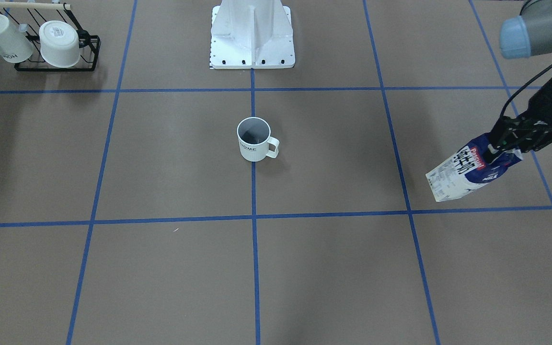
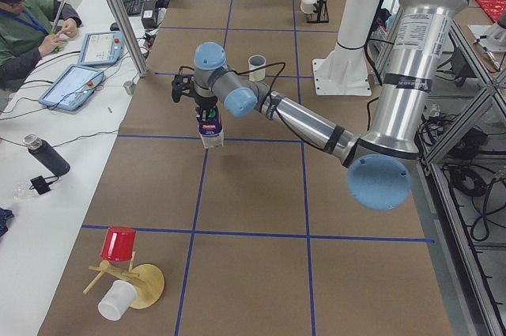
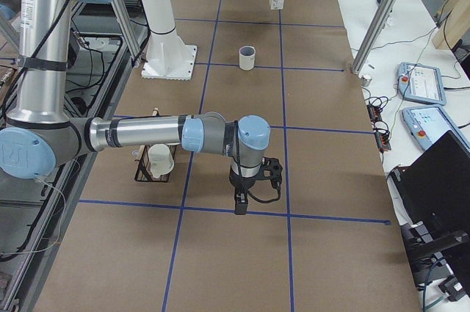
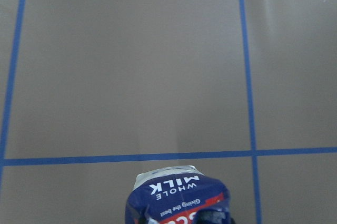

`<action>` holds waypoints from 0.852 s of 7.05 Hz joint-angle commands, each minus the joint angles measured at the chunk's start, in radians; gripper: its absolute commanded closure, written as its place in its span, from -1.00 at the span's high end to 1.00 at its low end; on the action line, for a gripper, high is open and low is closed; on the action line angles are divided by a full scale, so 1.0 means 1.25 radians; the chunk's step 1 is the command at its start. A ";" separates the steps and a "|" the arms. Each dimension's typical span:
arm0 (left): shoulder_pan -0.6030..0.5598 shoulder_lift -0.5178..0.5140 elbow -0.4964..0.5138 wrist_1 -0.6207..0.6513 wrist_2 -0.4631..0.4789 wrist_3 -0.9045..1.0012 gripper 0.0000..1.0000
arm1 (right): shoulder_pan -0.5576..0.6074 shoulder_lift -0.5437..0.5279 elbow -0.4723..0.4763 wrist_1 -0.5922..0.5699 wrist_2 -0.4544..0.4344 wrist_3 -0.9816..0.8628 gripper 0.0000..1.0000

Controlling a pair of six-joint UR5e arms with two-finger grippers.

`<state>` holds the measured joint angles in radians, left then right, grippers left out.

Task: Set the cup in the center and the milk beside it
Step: 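Carry the milk carton with the left gripper toward the mug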

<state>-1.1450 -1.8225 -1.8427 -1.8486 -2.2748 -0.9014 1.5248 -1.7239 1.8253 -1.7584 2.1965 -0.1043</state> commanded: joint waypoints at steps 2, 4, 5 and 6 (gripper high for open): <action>0.220 -0.193 -0.089 0.270 0.180 -0.174 -0.72 | 0.000 0.002 -0.007 0.000 0.001 0.000 1.00; 0.340 -0.208 -0.138 0.314 0.241 -0.227 -0.72 | 0.000 0.002 -0.007 0.000 0.001 0.000 1.00; 0.407 -0.227 -0.136 0.315 0.304 -0.254 -0.72 | 0.000 0.002 -0.007 0.000 0.001 0.000 1.00; 0.446 -0.250 -0.130 0.318 0.322 -0.282 -0.72 | 0.000 0.002 -0.007 0.000 0.003 0.000 1.00</action>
<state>-0.6597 -2.1047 -2.0085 -1.4575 -1.9183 -1.2116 1.5248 -1.7211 1.8163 -1.7579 2.1986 -0.1043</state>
